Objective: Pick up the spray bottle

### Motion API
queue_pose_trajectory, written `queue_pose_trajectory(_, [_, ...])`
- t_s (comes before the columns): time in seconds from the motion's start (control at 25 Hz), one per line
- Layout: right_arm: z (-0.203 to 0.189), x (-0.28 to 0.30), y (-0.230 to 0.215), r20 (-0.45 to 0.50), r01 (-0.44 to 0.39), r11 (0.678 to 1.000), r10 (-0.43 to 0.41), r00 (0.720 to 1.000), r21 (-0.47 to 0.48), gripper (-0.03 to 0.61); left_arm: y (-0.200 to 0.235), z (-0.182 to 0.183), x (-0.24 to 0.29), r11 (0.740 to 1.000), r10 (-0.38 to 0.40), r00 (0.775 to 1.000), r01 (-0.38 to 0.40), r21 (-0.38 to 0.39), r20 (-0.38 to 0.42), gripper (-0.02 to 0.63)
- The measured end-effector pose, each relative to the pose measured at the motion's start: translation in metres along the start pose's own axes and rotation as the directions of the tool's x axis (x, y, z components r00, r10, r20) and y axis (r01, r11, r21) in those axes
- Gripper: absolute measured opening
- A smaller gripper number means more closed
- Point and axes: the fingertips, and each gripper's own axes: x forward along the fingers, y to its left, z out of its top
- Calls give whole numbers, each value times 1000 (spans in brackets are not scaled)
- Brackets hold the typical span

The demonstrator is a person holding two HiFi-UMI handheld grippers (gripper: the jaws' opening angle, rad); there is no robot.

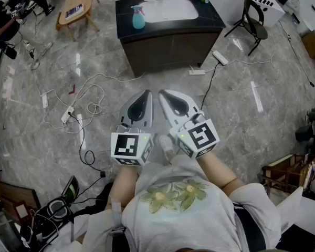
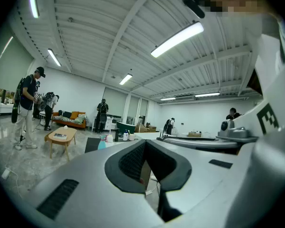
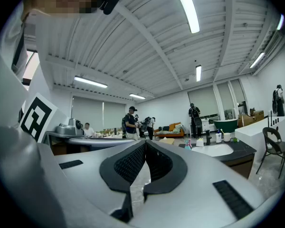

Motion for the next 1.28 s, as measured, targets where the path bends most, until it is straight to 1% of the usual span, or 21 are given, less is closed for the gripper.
queue_pose_trajectory(0.12, [4,7,-4,2,-17,1000,17,1000,-4,23,1,3,8,1000,-9,1000,9,0,2,8])
queue_pose_trajectory(0.24, [10,10,-14,12,-39,999,40,999,-29,23,0,7,18,999,-15,1000,14,29,9,8])
queue_pose_trajectory(0.36, [13,11,-30,19,-48,998,49,999,-52,23,2,5,29,999,-3,1000,3,48,6,8])
queue_pose_trajectory(0.56, [16,22,-50,27,-74,996,76,997,-59,23,6,5,47,999,34,999,-34,20,25,8])
queue_pose_trajectory(0.68, [15,30,-58,31,-84,996,85,996,-43,23,5,-2,56,999,30,1000,-30,20,-2,8])
queue_pose_trajectory(0.76, [15,35,-60,39,-104,994,106,994,-33,23,6,-6,61,999,32,999,-31,41,-22,8])
queue_pose_trajectory(0.88, [11,47,-66,35,-126,992,127,991,-17,25,11,-9,72,997,38,999,-35,74,-29,8])
queue_pose_trajectory(1.08, [-2,74,-78,-5,-127,992,127,992,-18,25,37,-15,94,997,43,998,-40,62,-44,8])
queue_pose_trajectory(1.28, [-5,109,-98,-21,-120,993,120,993,-17,25,66,-14,128,998,35,998,-33,48,-58,8])
